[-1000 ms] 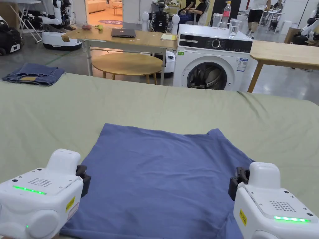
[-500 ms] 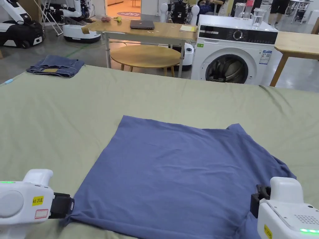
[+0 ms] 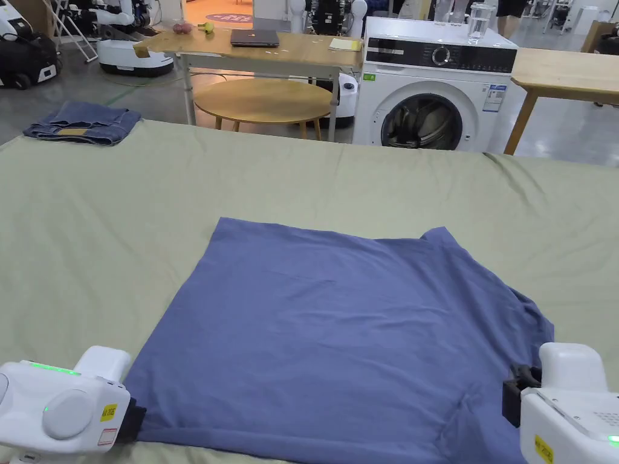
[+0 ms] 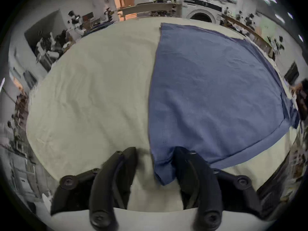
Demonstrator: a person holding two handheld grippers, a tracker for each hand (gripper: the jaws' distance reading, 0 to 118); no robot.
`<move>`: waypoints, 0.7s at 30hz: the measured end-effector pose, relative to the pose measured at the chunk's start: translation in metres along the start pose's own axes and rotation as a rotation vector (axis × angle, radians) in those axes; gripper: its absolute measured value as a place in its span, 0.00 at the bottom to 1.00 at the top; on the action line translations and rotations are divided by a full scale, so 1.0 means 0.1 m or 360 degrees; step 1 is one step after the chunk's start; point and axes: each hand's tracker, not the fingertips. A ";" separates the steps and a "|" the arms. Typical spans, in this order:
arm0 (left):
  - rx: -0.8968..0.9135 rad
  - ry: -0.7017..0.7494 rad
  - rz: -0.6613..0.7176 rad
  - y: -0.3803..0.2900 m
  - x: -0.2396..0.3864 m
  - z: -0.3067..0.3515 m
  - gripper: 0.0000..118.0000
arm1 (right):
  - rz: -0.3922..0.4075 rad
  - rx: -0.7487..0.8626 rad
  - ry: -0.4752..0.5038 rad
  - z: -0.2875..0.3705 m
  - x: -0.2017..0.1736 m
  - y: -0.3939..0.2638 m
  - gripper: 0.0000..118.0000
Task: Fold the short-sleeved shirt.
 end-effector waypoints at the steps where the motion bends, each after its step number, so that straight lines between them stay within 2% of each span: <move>1: -0.0003 -0.0008 -0.0006 0.01 0.02 0.00 0.09 | -0.0001 -0.0024 -0.0008 0.01 0.06 0.01 0.00; 2: -0.0003 -0.0011 -0.0014 0.01 0.03 0.00 0.04 | -0.0007 -0.0057 -0.0012 0.01 0.15 0.02 0.00; 3: -0.0006 -0.0004 -0.0027 0.01 0.04 0.00 0.02 | -0.0012 -0.0101 -0.0018 0.01 0.23 0.02 0.02; 4: -0.0007 -0.0006 -0.0035 0.01 0.03 0.00 0.02 | -0.0024 -0.0137 -0.0028 0.03 0.28 0.04 0.11; 6: 0.0003 -0.0039 0.0007 0.01 -0.06 0.00 0.01 | -0.0036 -0.0230 -0.0092 0.04 0.44 0.00 0.42; 7: 0.0013 -0.0068 0.0049 0.00 -0.09 0.00 0.01 | -0.0048 -0.0273 -0.0109 0.03 0.51 -0.04 0.47; 8: 0.0018 -0.0084 0.0068 -0.01 -0.12 0.01 0.01 | -0.0049 -0.0301 -0.0119 0.05 0.54 -0.08 0.47; 9: 0.0024 -0.0097 0.0082 -0.02 -0.14 0.03 0.01 | -0.0062 -0.0344 -0.0109 0.05 0.60 -0.13 0.55; 12: 0.0034 -0.0118 0.0111 -0.03 -0.17 0.04 0.01 | -0.0135 -0.0495 -0.0070 0.02 0.72 -0.32 0.55; 17: 0.0036 -0.0132 0.0113 -0.03 -0.17 0.04 0.01 | -0.0158 -0.0712 -0.0004 -0.18 0.74 -0.63 0.53; 19: 0.0040 -0.0144 0.0127 -0.04 -0.19 0.04 0.01 | -0.0248 -0.0724 0.0096 -0.27 0.77 -0.72 0.33; 20: 0.0045 -0.0152 0.0135 -0.05 -0.21 0.05 0.01 | -0.0285 -0.0680 0.0096 -0.27 0.76 -0.74 0.24; 21: 0.0050 -0.0160 0.0143 -0.06 -0.19 0.08 0.01 | -0.0245 -0.0662 0.0071 -0.25 0.74 -0.73 0.19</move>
